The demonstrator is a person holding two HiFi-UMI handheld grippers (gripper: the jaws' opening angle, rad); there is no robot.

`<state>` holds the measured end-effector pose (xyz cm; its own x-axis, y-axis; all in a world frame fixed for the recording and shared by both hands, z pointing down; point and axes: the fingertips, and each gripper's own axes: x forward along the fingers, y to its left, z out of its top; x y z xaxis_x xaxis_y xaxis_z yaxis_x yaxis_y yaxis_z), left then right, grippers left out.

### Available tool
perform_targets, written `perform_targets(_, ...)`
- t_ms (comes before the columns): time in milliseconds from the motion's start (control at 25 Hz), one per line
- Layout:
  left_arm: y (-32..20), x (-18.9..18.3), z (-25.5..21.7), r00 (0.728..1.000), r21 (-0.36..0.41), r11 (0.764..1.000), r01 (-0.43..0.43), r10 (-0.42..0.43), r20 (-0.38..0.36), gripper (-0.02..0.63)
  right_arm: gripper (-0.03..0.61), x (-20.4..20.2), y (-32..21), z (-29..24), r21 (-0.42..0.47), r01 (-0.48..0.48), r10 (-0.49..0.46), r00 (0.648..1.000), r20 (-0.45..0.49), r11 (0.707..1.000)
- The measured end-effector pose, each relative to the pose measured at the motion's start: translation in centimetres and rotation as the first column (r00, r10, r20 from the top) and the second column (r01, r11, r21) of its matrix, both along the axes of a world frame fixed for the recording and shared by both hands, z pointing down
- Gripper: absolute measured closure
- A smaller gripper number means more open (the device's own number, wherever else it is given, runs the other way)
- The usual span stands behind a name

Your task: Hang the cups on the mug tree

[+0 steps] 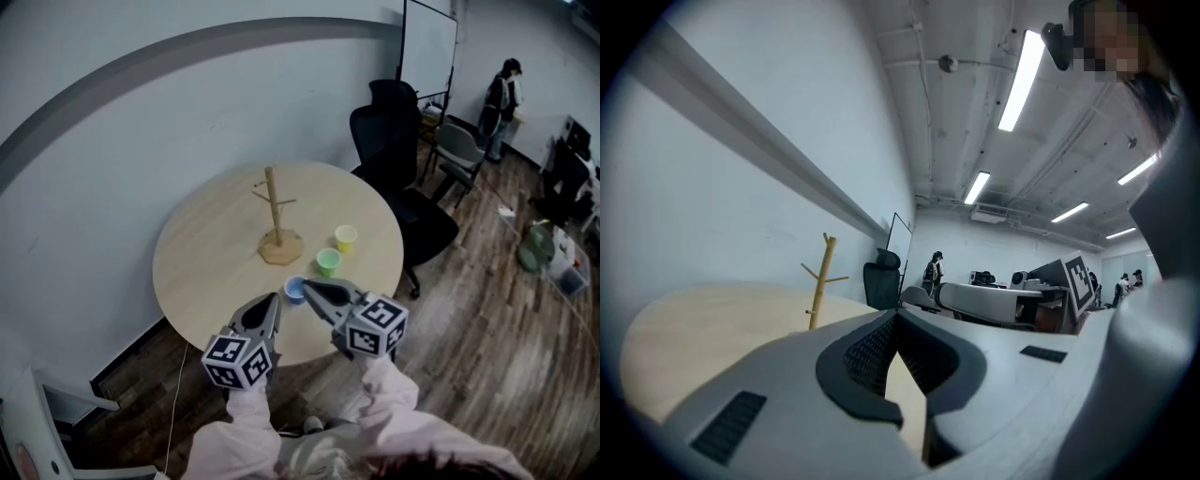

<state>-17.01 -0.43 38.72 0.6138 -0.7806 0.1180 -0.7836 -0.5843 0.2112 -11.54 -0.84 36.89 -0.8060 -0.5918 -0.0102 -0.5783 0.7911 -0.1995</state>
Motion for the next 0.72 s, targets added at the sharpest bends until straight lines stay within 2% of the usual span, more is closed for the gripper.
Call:
perform_targets(280, -0.8, -0.5, 1.4, 1.000, -0.035, 0.999, -0.002, 0.002, 0.005, 0.614, 0.591, -0.4, -0.9, 1.4, -0.030, -0.019, 0.019, 1.000, 0.003, 0.999)
perform_targets(720, -2.4, 0.8, 4.7, 1.000, -0.124, 0.992, 0.020, -0.020, -0.003, 0.614, 0.591, 1.0, -3.6, 5.0, -0.107, -0.026, 0.021, 0.998, -0.052, 0.994)
